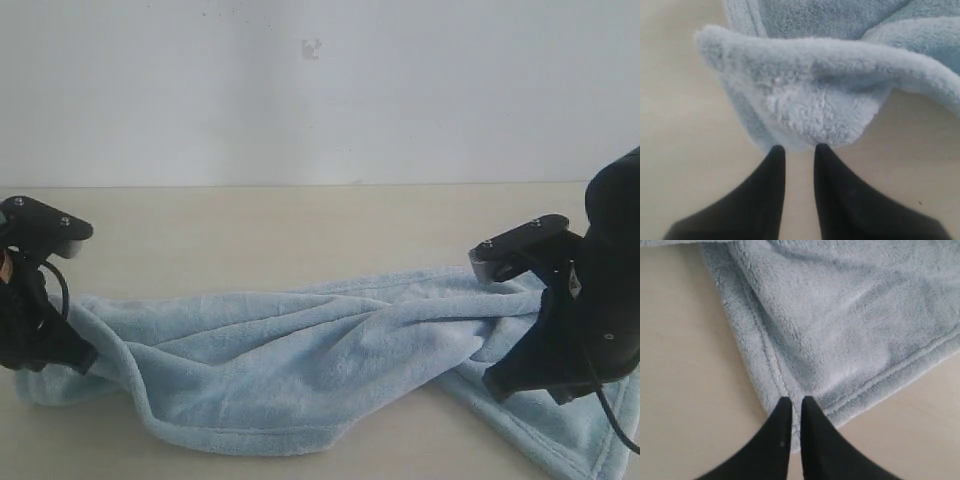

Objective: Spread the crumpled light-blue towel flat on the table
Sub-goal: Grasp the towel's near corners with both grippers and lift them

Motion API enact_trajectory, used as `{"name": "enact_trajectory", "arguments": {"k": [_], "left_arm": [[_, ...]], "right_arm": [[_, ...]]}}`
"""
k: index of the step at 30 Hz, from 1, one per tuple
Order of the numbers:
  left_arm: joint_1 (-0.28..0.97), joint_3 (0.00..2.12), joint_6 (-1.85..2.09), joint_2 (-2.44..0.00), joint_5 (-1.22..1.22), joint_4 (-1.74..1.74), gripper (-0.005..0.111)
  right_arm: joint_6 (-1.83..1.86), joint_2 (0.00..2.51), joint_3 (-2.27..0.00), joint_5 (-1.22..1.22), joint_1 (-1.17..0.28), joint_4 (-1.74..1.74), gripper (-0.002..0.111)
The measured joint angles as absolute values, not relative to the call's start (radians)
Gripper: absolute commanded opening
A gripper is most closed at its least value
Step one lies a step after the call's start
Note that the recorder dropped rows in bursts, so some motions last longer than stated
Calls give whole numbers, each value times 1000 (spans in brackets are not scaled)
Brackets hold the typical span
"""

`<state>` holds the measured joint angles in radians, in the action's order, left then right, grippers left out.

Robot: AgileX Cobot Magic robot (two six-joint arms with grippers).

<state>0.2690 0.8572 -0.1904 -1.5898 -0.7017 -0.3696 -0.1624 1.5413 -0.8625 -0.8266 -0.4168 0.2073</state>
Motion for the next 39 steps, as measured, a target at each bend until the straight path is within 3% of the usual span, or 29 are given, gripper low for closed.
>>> {"name": "enact_trajectory", "arguments": {"k": [1, 2, 3, 5, 11, 13, 16, 26, 39], "left_arm": [[269, 866, -188, -1590, -708, -370, 40], [269, 880, -184, -1586, -711, -378, 45], [269, 882, -182, -1581, -702, -387, 57], [261, 884, -195, -1575, -632, -426, 67], [232, 890, -241, -1694, -517, -432, 66], [232, 892, -243, -1710, -493, -434, 51], [232, 894, -243, -1711, -481, -436, 5], [232, 953, -233, -1468, -608, -420, 4], [232, 826, -233, -1329, -538, -426, 4]], "right_arm": [[-162, 1541, -862, -816, -417, 199, 37], [-161, 1543, -862, -795, -417, 186, 41], [-161, 1545, -862, -785, -417, 178, 45], [-158, 1563, -862, -770, -417, 171, 44], [-156, 1623, -860, -763, -417, 170, 44], [-154, 1630, -853, -758, -417, 169, 44], [-154, 1630, -815, -685, -417, 185, 44], [-152, 1630, -783, -806, -417, 179, 44], [-143, 1630, -681, -633, -417, 175, 44]]}}
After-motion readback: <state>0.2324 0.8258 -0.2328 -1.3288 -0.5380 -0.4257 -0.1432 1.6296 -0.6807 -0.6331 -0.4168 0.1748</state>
